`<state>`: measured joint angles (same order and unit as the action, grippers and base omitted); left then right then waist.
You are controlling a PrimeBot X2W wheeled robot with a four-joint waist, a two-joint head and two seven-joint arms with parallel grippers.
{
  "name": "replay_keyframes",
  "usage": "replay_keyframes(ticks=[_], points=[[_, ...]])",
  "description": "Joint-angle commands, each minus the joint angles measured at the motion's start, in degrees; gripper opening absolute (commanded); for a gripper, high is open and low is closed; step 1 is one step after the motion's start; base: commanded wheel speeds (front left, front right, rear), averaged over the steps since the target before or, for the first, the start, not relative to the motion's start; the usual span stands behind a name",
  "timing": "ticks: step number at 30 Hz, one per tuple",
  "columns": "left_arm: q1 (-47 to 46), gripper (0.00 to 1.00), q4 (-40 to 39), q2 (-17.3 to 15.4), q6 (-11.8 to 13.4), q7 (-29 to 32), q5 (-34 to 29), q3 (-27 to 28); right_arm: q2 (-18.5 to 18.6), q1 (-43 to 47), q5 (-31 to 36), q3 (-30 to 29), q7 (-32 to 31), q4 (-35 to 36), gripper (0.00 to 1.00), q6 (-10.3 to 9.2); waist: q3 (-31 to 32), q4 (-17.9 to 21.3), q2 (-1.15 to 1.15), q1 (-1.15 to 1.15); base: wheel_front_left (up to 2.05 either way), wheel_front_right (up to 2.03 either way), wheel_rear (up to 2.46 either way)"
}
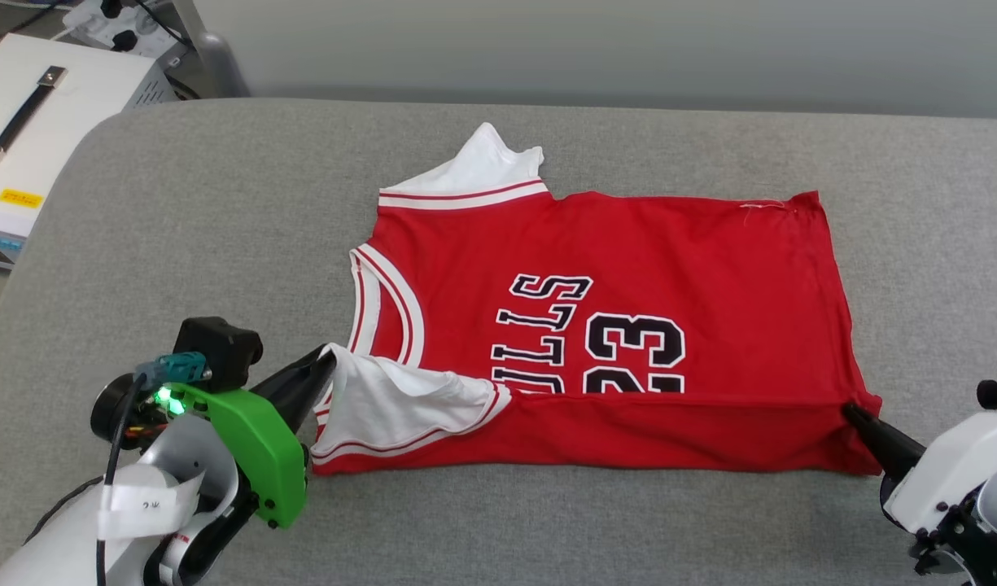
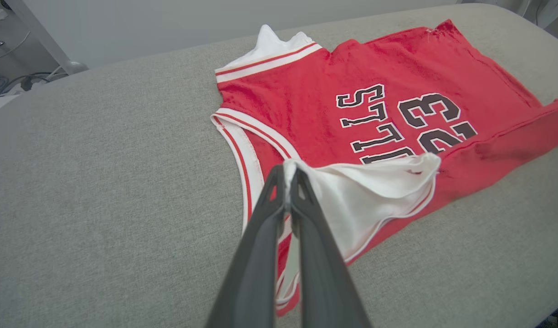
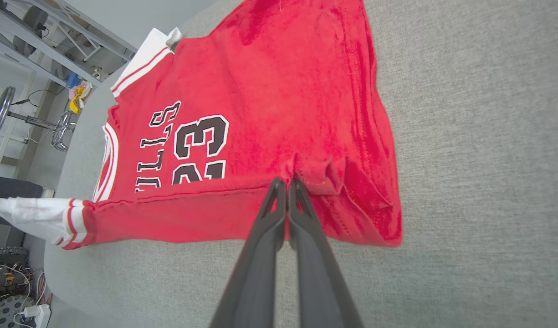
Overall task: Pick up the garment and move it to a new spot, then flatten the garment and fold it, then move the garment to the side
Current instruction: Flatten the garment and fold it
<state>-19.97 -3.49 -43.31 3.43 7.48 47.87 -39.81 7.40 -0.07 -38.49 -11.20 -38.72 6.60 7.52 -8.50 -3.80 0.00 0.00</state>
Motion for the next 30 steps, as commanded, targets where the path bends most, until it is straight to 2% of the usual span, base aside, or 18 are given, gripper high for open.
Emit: replay_keyframes(ticks=[1,17,18,19,20,21,25,28,30], points=[[-1.73,0.0,1.32,0.79,-0.52,0.36,-0.64,-0.1,0.06,-1.77,0.7,0.18,-0.38,-0.78,0.0,-0.03,-2.41,0.61,0.0,0.0,0.0,0.0,0.0],[-9.94,0.0,16.79,7.24,-4.38,-1.02,-4.13,-3.33,1.48,-9.7,5.08,2.48,0.32,-8.6,0.0,-0.03,-7.58,1.25,0.0,0.0,0.0,0.0,0.0],[-10.2,0.12,17.42,7.59,-4.5,-1.27,-4.33,-3.49,1.56,-9.85,5.28,2.51,0.49,-8.97,0.0,-0.03,-7.61,1.25,0.0,0.0,0.0,0.0,0.0],[-10.52,0.8,18.19,8.02,-4.45,-1.7,-4.66,-3.62,1.64,-9.99,5.62,2.54,0.76,-9.36,0.0,-0.03,-7.59,1.23,0.0,0.0,0.0,0.0,0.0],[-10.72,1.0,18.89,8.35,-4.18,-2.05,-4.92,-3.64,1.75,-10.1,5.96,2.67,1.16,-9.53,0.34,-0.03,-7.54,1.22,0.0,0.0,0.0,0.0,0.0],[-10.94,1.0,19.7,8.74,-3.85,-2.57,-5.22,-3.63,1.71,-10.23,6.23,2.64,1.78,-9.83,1.0,-0.03,-7.37,1.24,0.0,0.0,0.0,0.0,0.0],[-11.66,1.0,22.66,9.83,-0.49,-5.34,-6.6,-2.49,1.51,-10.58,5.9,3.1,3.62,-10.95,1.0,-0.03,-6.04,1.21,0.0,0.0,0.0,0.0,0.0],[-11.4,1.0,23.56,10.67,-0.24,-6.26,-5.96,-2.12,2.18,-10.37,5.71,4.06,5.09,-10.63,1.0,-0.03,-4.61,1.13,0.0,0.0,0.0,0.0,0.0],[-11.28,1.0,23.97,10.47,0.94,-6.37,-6.55,-2.13,3.16,-10.27,5.45,5.67,6.97,-9.19,1.0,-0.03,-3.49,1.11,0.0,0.0,0.0,0.0,0.0]])
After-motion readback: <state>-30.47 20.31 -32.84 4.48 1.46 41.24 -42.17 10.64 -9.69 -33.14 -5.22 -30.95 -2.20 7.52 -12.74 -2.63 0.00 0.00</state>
